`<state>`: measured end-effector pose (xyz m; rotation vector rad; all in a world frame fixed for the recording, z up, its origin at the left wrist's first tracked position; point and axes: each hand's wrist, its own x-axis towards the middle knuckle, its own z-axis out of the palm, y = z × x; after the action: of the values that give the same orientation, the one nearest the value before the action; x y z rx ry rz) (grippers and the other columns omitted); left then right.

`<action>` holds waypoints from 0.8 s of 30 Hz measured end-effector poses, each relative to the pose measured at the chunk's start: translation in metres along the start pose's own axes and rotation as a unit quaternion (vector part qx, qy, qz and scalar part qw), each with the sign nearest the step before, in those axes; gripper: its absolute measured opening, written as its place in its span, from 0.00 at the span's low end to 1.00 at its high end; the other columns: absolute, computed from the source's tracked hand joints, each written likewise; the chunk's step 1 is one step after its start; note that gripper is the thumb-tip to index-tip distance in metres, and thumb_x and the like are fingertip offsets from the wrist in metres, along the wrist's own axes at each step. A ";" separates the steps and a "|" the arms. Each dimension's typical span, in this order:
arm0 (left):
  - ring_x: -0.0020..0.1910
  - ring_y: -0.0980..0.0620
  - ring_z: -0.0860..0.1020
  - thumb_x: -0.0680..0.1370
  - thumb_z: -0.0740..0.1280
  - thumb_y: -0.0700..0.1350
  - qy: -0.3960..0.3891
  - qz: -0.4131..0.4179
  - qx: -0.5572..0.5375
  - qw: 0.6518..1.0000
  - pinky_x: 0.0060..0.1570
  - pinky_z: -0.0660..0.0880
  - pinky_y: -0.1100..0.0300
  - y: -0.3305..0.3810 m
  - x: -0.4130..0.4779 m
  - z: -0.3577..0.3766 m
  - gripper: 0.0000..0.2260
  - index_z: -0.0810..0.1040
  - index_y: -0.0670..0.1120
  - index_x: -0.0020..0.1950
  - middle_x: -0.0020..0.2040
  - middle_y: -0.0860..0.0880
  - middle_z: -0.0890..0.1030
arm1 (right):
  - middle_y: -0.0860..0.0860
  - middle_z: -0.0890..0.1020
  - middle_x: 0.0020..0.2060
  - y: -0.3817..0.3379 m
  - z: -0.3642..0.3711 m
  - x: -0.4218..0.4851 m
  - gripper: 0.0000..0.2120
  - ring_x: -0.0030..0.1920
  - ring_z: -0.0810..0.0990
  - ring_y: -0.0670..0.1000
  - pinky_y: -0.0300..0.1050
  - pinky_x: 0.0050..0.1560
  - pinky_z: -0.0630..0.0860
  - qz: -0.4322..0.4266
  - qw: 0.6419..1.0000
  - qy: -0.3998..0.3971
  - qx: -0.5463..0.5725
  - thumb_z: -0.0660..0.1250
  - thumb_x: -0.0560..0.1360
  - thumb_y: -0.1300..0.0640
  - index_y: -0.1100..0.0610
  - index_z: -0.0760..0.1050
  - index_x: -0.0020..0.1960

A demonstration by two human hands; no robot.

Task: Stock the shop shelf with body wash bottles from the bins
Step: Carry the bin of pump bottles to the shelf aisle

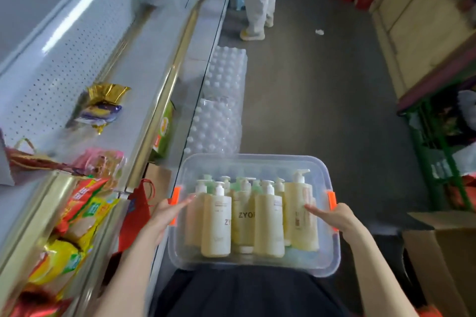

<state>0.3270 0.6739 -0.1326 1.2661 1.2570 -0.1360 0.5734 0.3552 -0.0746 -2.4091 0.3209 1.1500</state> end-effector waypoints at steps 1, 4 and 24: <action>0.61 0.49 0.74 0.53 0.76 0.71 -0.003 -0.006 -0.001 1.000 0.61 0.72 0.47 0.020 0.004 0.008 0.49 0.72 0.50 0.68 0.63 0.49 0.77 | 0.55 0.77 0.51 -0.013 -0.006 0.012 0.37 0.48 0.77 0.53 0.44 0.40 0.74 -0.003 1.000 0.005 -0.005 0.73 0.63 0.37 0.59 0.69 0.62; 0.58 0.49 0.74 0.62 0.77 0.61 -0.016 0.004 -0.009 1.000 0.57 0.73 0.50 0.088 0.022 0.029 0.28 0.76 0.50 0.56 0.54 0.50 0.79 | 0.55 0.77 0.50 -0.060 -0.026 0.044 0.36 0.48 0.77 0.54 0.45 0.42 0.75 -0.009 1.000 0.010 -0.013 0.73 0.63 0.36 0.60 0.70 0.60; 0.69 0.46 0.67 0.55 0.76 0.70 0.128 -0.098 -0.184 0.970 0.67 0.65 0.47 0.209 0.180 0.017 0.52 0.65 0.47 0.72 0.67 0.50 0.69 | 0.53 0.75 0.39 -0.410 -0.061 0.223 0.36 0.34 0.73 0.48 0.38 0.30 0.70 -0.138 0.954 -0.052 -0.262 0.72 0.62 0.33 0.63 0.70 0.53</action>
<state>0.5499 0.8368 -0.1411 0.8550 1.5475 0.1201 0.9138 0.6792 -0.0939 -2.7008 -0.3972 1.3484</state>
